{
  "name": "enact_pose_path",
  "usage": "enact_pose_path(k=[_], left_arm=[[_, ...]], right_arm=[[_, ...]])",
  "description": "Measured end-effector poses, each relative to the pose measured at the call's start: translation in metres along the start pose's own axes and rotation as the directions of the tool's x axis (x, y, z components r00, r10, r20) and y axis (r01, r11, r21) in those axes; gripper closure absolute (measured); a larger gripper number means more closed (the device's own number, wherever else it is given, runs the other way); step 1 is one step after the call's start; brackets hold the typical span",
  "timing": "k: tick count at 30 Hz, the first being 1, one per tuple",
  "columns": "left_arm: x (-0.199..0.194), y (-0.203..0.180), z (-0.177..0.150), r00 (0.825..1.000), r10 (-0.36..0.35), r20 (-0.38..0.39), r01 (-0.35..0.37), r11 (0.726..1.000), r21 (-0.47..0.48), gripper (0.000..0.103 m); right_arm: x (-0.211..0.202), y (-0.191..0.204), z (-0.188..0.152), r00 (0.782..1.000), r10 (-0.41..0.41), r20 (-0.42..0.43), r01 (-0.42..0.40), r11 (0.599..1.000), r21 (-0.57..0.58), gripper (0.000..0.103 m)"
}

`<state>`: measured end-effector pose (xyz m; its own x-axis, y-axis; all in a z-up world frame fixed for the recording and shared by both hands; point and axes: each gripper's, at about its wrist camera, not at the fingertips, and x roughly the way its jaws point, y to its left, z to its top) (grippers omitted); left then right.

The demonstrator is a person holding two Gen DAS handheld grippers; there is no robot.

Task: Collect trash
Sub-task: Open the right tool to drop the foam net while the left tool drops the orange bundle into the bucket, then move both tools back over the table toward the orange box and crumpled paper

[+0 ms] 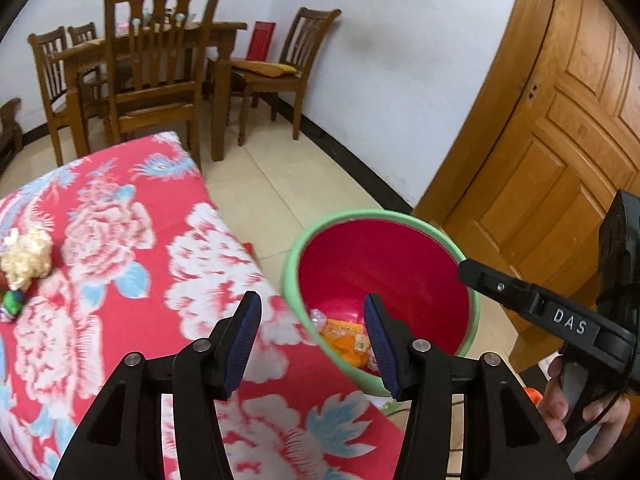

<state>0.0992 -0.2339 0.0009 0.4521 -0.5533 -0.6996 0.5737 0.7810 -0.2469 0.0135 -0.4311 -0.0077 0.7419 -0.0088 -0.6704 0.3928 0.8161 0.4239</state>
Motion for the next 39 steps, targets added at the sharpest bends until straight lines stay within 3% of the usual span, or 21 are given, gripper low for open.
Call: enact_pose_path(k=[12,24,30,39], left_arm=[[-0.057,0.069,-0.002,0.986,0.151,0.073,-0.144,0.985,-0.094,0.049],[-0.106,0.163,-0.006,0.939,0.329,0.104,-0.302,0.929,-0.216,0.049],[-0.11,0.204,-0.005,0.916,0.392,0.085,-0.356,0.892,-0.277,0.048],[-0.09,0.248,-0.005,0.904,0.427,0.026,-0.394,0.856,-0.333,0.048]], right_arm=[[0.013,0.079,-0.015,0.993,0.101,-0.061,-0.108,0.984,-0.139,0.063],[0.041,0.164,-0.026,0.975,0.172,-0.139,-0.204,0.942,-0.266,0.061],[0.058,0.204,-0.029,0.967,0.193,-0.164,-0.237,0.918,-0.317,0.055],[0.087,0.239,-0.033,0.959,0.201,-0.201,-0.26,0.906,-0.335,0.055]])
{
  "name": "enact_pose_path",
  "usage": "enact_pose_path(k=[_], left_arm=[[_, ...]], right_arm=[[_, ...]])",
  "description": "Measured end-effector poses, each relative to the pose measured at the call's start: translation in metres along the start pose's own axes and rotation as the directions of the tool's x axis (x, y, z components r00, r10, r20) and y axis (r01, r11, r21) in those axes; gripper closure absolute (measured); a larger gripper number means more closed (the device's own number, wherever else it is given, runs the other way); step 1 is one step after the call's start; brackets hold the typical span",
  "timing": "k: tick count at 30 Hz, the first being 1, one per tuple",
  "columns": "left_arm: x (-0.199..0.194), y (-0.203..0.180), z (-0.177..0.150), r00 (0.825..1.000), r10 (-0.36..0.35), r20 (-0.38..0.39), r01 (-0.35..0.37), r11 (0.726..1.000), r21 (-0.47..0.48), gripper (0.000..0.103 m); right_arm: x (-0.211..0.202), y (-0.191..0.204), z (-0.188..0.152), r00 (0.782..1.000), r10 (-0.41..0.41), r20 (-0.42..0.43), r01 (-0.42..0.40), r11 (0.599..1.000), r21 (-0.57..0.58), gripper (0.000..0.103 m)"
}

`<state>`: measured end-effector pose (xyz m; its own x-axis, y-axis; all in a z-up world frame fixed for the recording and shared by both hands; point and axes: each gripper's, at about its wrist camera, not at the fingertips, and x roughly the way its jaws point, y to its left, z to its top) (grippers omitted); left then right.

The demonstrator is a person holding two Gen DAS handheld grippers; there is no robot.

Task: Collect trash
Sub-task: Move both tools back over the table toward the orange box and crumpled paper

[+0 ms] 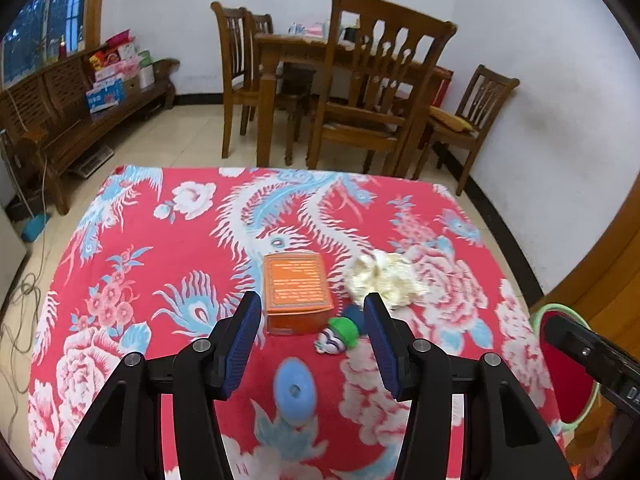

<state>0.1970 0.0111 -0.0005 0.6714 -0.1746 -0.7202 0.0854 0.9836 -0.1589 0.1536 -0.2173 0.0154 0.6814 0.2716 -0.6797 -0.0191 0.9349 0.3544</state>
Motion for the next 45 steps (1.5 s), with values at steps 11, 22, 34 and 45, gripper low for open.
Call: enact_pose_path(k=[11,22,34,45], left_arm=[[0.037,0.008,0.001,0.999,-0.012,-0.043,0.012,1.0,-0.017,0.048],[0.045,0.013,-0.002,1.0,0.0,-0.023,0.0,1.0,-0.013,0.054],[0.032,0.029,-0.001,0.997,0.054,0.048,-0.051,0.996,-0.067,0.055],[0.04,0.041,-0.005,0.998,0.048,0.043,-0.043,0.993,-0.111,0.055]], right_arm=[[0.034,0.011,0.006,0.999,-0.005,-0.04,0.004,1.0,-0.023,0.055],[0.061,0.022,0.008,0.997,-0.004,-0.079,0.0,0.999,-0.051,0.055],[0.095,0.041,0.012,0.997,-0.011,-0.082,0.005,0.998,-0.067,0.047],[0.129,0.056,0.014,0.993,-0.014,-0.114,0.002,0.994,-0.107,0.047]])
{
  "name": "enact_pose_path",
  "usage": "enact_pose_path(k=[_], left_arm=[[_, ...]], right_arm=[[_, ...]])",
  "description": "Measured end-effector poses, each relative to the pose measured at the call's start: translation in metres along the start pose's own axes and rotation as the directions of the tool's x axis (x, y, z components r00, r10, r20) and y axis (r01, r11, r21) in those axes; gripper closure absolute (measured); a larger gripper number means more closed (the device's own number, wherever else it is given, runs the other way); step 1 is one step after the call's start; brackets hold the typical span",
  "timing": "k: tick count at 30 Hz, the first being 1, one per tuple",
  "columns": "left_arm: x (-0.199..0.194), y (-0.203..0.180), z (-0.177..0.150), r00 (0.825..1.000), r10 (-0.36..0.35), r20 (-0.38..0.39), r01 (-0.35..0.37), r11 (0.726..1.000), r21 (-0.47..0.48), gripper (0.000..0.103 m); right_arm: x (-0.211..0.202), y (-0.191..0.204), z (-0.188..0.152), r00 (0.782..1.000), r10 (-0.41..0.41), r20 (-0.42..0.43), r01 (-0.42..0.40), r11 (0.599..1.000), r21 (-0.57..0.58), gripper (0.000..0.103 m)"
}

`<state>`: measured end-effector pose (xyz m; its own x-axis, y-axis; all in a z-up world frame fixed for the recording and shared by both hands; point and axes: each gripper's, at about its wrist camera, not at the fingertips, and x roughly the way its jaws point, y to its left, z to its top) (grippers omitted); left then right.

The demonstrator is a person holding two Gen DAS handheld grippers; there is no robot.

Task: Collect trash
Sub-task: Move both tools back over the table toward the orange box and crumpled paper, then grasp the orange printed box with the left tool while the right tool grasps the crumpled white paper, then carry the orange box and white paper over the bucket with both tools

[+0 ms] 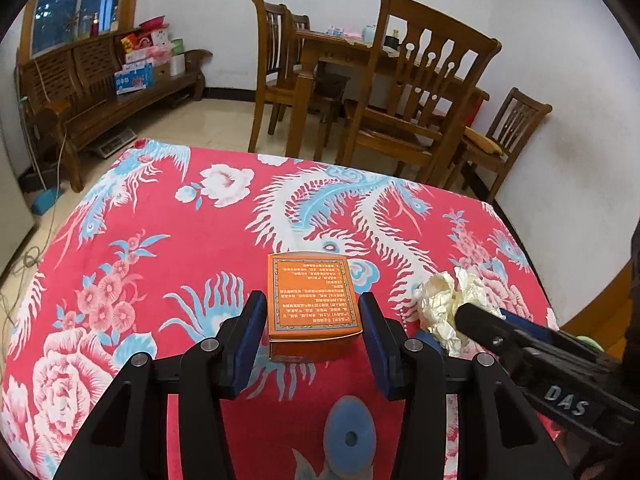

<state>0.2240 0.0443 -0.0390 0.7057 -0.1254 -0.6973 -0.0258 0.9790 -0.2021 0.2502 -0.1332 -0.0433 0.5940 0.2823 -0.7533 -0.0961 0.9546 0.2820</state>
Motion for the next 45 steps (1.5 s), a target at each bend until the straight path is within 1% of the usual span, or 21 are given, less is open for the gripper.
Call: enact_pose_path(k=[2,5,6,9,13,21,32,40,45], left_arm=[[0.0,0.001,0.0,1.0,-0.004,0.001,0.004,1.0,-0.006,0.055],[0.0,0.001,0.0,1.0,-0.004,0.002,0.004,1.0,-0.005,0.055],[0.0,0.001,0.0,1.0,-0.004,0.002,0.004,1.0,-0.003,0.055],[0.0,0.002,0.0,1.0,-0.006,0.002,0.006,1.0,-0.006,0.055],[0.0,0.002,0.001,1.0,-0.006,0.002,0.006,1.0,-0.005,0.055],[-0.007,-0.002,0.002,1.0,-0.009,-0.002,0.009,1.0,-0.008,0.055],[-0.037,-0.02,0.003,0.999,-0.026,0.025,0.025,0.999,0.038,0.055],[-0.067,-0.043,-0.002,0.997,-0.066,0.038,0.063,0.995,0.073,0.055],[-0.084,-0.065,-0.01,0.994,-0.102,0.04,0.097,0.99,0.103,0.055]], right_arm=[[0.004,-0.001,0.0,1.0,-0.003,-0.004,0.003,1.0,-0.001,0.048],[0.008,-0.002,-0.001,1.0,-0.01,-0.009,0.01,1.0,-0.003,0.059],[0.009,-0.001,-0.001,1.0,-0.011,-0.009,0.01,1.0,-0.005,0.065],[0.011,-0.001,-0.002,1.0,-0.013,-0.009,0.013,1.0,-0.006,0.075],[0.01,-0.001,-0.003,1.0,-0.015,0.003,0.015,1.0,-0.002,0.081],[-0.022,-0.004,-0.001,0.998,-0.002,0.058,0.002,1.0,-0.001,0.082],[-0.079,-0.02,-0.015,0.992,0.006,0.123,-0.007,1.0,0.011,0.082],[-0.124,-0.041,-0.032,0.986,0.0,0.169,-0.007,0.999,0.037,0.082],[-0.149,-0.056,-0.042,0.98,-0.007,0.201,-0.007,0.998,0.066,0.082]])
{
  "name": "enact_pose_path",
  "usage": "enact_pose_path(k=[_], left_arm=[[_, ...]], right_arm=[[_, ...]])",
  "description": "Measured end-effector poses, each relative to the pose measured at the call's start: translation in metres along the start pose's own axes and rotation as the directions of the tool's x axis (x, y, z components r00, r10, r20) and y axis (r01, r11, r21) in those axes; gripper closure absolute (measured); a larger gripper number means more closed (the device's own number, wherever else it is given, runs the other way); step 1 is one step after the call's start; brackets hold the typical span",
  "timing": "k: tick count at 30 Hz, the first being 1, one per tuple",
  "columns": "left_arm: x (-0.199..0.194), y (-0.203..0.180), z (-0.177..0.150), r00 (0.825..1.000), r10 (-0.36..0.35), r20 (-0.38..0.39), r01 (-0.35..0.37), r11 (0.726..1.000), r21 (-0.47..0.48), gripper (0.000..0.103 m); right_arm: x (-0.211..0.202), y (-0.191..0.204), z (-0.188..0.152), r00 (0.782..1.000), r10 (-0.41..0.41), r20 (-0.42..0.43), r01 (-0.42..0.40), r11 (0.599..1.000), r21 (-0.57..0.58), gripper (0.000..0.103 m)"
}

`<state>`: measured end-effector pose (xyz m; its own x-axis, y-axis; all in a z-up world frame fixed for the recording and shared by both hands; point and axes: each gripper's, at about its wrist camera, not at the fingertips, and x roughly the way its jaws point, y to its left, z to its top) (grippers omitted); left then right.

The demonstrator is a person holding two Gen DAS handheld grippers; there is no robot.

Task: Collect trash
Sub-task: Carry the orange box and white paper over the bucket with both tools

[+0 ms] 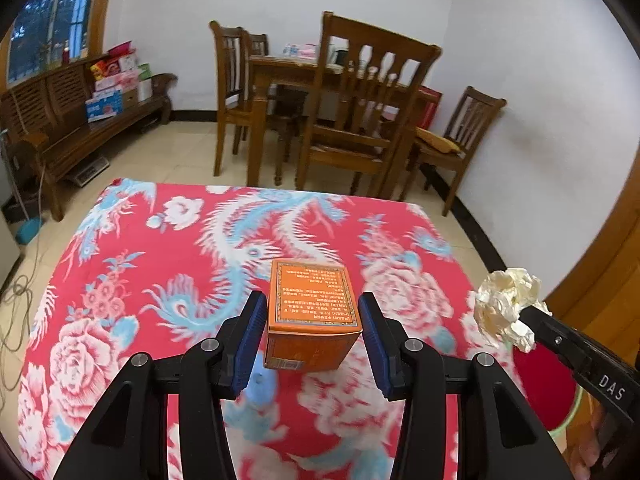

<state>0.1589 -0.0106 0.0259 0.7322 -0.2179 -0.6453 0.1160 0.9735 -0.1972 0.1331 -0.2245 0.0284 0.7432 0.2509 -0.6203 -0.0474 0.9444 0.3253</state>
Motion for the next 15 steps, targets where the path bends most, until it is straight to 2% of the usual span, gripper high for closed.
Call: enact_pose_path(k=[7,15], left_arm=[[-0.014,-0.036,-0.01,0.999,-0.051,-0.007,0.052,0.998,0.036,0.055],[-0.025,-0.077,-0.021,0.994,-0.103,-0.022,0.104,0.99,0.091,0.055]], right_arm=[[-0.037,-0.024,-0.008,0.999,-0.006,0.047,0.004,0.999,0.043,0.082],[-0.073,-0.059,-0.02,0.994,-0.051,0.092,0.042,0.994,0.097,0.082]])
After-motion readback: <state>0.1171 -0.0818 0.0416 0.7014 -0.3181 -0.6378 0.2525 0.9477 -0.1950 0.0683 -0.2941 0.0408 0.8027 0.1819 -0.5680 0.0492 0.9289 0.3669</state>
